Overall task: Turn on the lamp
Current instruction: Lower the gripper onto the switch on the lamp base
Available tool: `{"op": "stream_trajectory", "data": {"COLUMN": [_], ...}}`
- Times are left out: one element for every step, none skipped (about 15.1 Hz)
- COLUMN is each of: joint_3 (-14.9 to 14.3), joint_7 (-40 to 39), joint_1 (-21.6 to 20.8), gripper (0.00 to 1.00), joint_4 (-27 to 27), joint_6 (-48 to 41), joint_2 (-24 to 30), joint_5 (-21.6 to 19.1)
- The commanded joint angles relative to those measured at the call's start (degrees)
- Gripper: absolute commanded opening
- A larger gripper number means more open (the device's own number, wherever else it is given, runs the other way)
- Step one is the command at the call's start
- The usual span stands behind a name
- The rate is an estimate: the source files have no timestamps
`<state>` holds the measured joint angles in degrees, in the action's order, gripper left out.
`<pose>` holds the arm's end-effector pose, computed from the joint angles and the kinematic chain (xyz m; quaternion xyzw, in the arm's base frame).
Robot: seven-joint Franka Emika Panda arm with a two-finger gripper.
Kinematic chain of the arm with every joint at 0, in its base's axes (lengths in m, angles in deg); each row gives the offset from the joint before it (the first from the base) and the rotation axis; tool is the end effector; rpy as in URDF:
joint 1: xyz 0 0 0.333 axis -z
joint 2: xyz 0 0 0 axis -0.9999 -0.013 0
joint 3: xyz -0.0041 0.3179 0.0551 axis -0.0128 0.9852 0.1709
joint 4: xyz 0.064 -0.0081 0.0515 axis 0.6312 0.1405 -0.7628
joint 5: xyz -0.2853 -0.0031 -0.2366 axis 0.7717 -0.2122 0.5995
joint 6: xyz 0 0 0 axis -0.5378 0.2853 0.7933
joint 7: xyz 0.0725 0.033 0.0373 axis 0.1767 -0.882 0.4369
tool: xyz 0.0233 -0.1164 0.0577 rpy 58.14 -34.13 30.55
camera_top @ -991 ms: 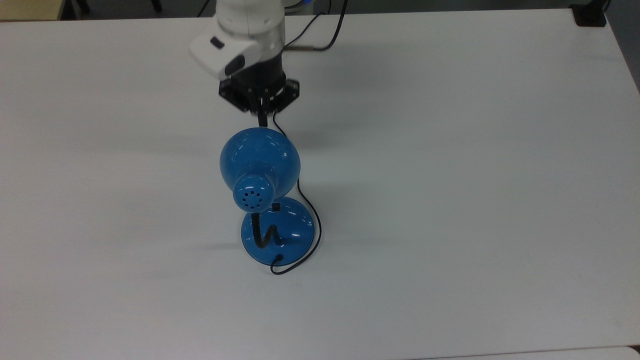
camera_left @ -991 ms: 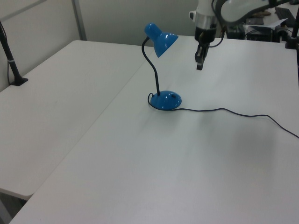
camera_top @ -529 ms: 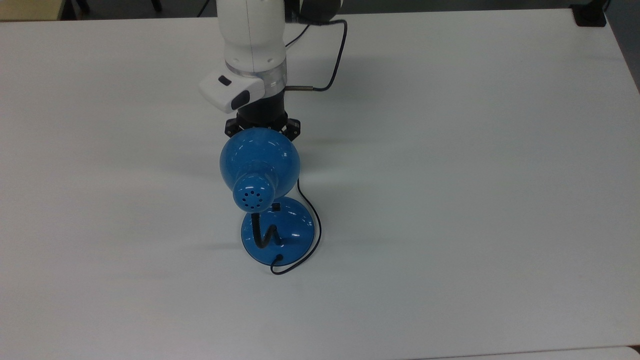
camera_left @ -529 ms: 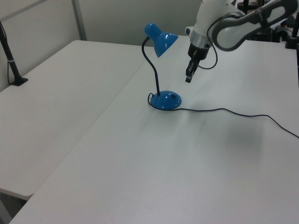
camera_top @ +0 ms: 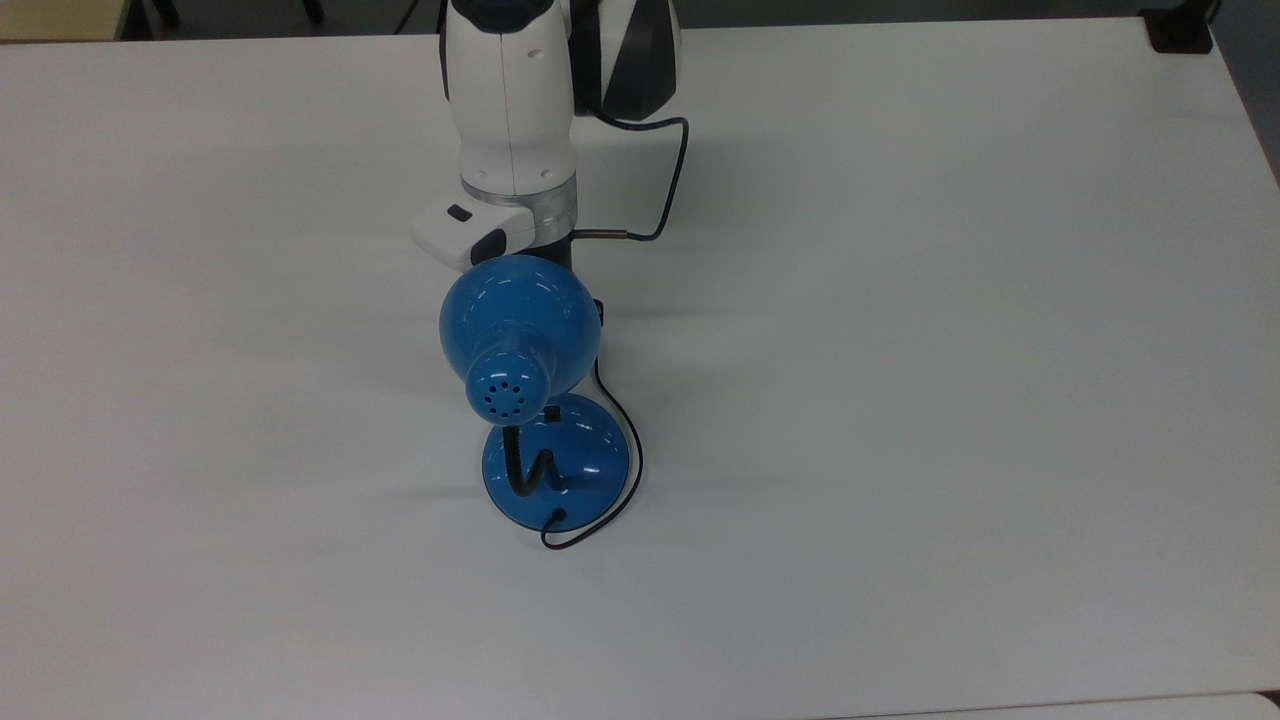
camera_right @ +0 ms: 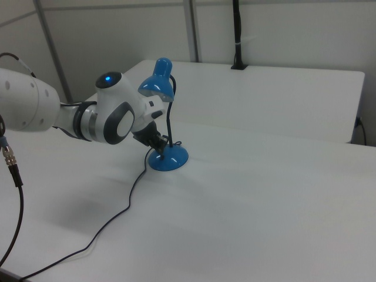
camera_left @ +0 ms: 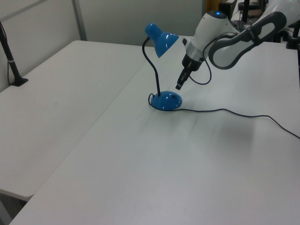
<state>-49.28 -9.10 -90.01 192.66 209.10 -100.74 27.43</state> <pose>0.6557 0.0248 0.3550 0.9760 0.0205 0.2167 0.0007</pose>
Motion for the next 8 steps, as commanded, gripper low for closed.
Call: {"op": "stream_trajectory", "data": {"joint_3": [0.30,0.39,0.39,0.39,0.39,0.39,0.39,0.39], "joint_7": [-1.10,-1.10,-1.10,-1.27,-1.36,-1.45,-1.45,-1.36], "joint_1": [-0.04,-0.04,-0.04,-0.04,-0.04,-0.04,-0.04,-0.04], "gripper": [0.00,0.00,0.00,0.00,0.00,0.00,0.00,0.00], "joint_4": [0.52,0.52,0.43,0.43,0.43,0.34,0.25,0.25], "joint_6": [3.17,4.57,5.28,5.90,5.99,5.99,6.08,6.08], "joint_2": [-1.13,-1.48,-2.00,-2.18,-2.27,-2.71,-2.88,-2.89], "joint_5": [-0.35,-0.26,-0.26,-0.26,-0.26,-0.26,0.00,0.26]}}
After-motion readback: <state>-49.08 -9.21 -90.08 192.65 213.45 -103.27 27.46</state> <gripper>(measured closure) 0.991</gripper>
